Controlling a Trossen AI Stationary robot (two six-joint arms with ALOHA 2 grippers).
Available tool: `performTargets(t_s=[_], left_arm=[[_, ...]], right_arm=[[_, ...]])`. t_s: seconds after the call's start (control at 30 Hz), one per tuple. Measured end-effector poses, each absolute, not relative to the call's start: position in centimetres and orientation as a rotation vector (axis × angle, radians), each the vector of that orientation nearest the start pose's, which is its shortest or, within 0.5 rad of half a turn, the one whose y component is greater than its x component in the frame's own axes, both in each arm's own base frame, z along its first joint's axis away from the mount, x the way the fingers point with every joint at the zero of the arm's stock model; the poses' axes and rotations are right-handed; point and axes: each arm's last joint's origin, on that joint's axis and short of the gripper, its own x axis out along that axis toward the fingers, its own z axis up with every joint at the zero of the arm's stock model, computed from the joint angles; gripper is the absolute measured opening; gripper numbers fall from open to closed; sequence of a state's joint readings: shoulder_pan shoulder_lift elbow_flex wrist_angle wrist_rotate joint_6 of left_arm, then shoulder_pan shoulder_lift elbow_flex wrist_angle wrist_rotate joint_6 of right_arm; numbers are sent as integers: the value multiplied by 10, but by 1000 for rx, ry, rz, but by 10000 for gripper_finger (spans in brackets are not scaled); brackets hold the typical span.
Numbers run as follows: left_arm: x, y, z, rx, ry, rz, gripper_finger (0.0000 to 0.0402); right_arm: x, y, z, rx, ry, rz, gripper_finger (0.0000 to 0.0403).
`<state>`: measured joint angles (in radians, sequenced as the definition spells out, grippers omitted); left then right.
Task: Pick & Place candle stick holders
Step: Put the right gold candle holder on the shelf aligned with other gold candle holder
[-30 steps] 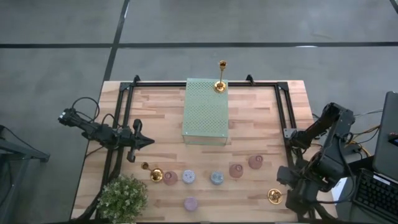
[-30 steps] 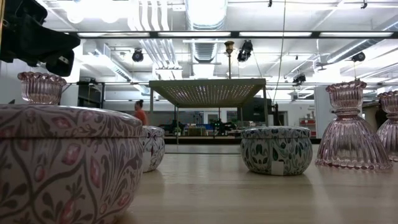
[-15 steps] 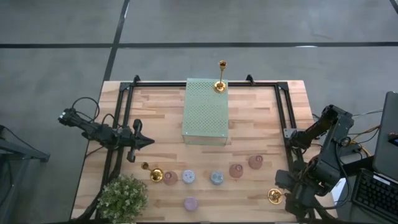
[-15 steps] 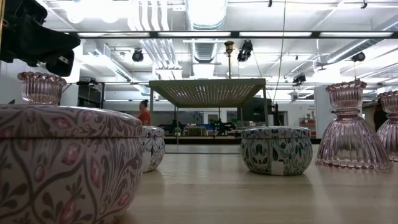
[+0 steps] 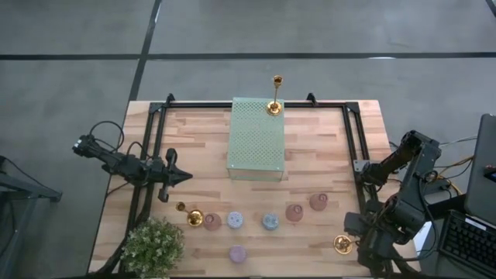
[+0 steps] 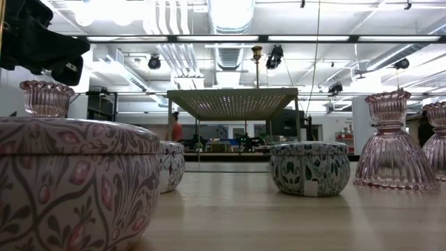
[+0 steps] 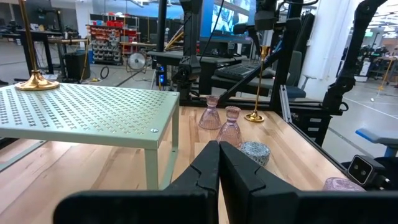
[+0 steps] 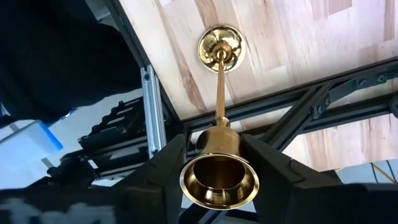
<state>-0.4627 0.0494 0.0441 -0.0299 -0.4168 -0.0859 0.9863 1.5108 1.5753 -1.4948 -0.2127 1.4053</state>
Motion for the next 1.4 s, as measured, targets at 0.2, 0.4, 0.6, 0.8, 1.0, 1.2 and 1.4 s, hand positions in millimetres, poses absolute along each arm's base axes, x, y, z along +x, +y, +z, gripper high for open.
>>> performTargets(t_s=[0.2,0.4,0.6,0.8,1.0,1.2,1.4], left_arm=[[91,-32,172,-71,34,-45,12],[91,-32,172,-71,34,-44,12],[91,-32,172,-71,34,-44,12],[91,-32,172,-71,34,-44,12],[91,-32,172,-71,34,-45,12],[91,-32,172,-71,34,-44,12],[91,-32,172,-71,34,-45,12]], right_arm=[[139,216,349,486,1685,-144,133],[144,204,352,468,1684,-144,139],[150,179,365,546,1672,-102,130],[155,145,382,626,1585,-61,143],[154,108,398,712,1472,-35,131],[163,78,428,738,1287,2,138],[186,56,457,669,1126,-29,134]])
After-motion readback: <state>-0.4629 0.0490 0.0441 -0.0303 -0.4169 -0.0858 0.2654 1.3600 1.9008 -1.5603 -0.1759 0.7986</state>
